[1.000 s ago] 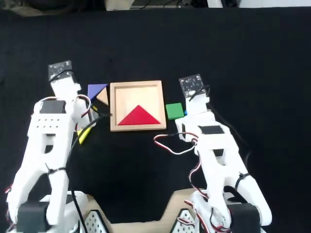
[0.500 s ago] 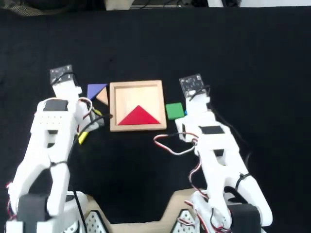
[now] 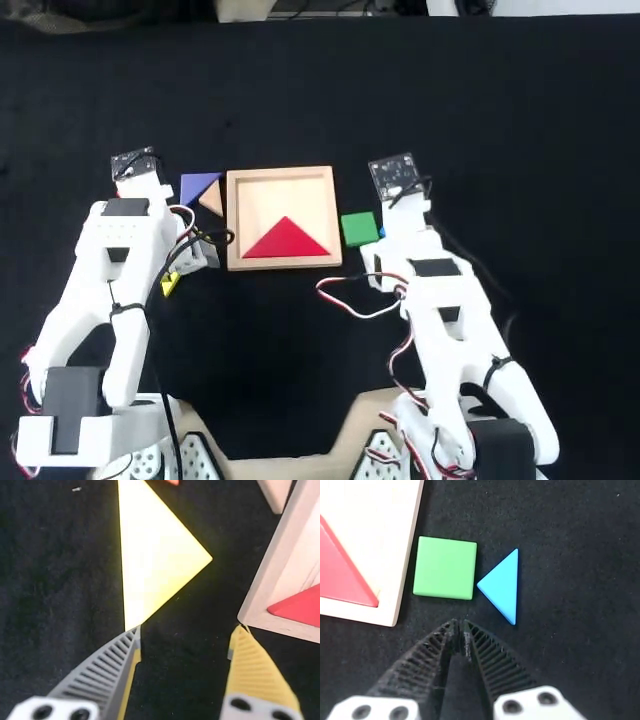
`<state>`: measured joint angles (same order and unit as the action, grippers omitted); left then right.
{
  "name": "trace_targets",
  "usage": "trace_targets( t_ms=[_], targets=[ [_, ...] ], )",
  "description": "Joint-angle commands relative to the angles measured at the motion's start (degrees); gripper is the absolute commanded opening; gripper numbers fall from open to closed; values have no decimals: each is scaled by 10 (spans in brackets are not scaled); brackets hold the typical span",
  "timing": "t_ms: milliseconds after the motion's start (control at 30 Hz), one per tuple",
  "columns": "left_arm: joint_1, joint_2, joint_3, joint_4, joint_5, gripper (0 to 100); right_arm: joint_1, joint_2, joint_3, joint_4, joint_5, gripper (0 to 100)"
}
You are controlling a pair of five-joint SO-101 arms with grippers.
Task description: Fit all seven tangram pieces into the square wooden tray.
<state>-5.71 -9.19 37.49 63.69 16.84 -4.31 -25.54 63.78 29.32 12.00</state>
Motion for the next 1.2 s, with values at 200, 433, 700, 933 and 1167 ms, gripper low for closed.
trace_targets(
  t_ms=[200, 433, 700, 933, 1167],
  targets=[
    [1, -3, -17, -10, 31, 285, -10, -18, -3, -12, 0, 14],
    [1, -3, -8, -13, 30, 285, -22, -18, 0, -12, 1, 14],
    [1, -3, 10, -33, 11, 285, -25, -18, 0, -12, 1, 13],
    [1, -3, 10, -33, 11, 285, -24, -18, 0, -12, 1, 13],
    [1, -3, 11, -33, 10, 285, -24, -18, 0, -12, 1, 13]
  ],
)
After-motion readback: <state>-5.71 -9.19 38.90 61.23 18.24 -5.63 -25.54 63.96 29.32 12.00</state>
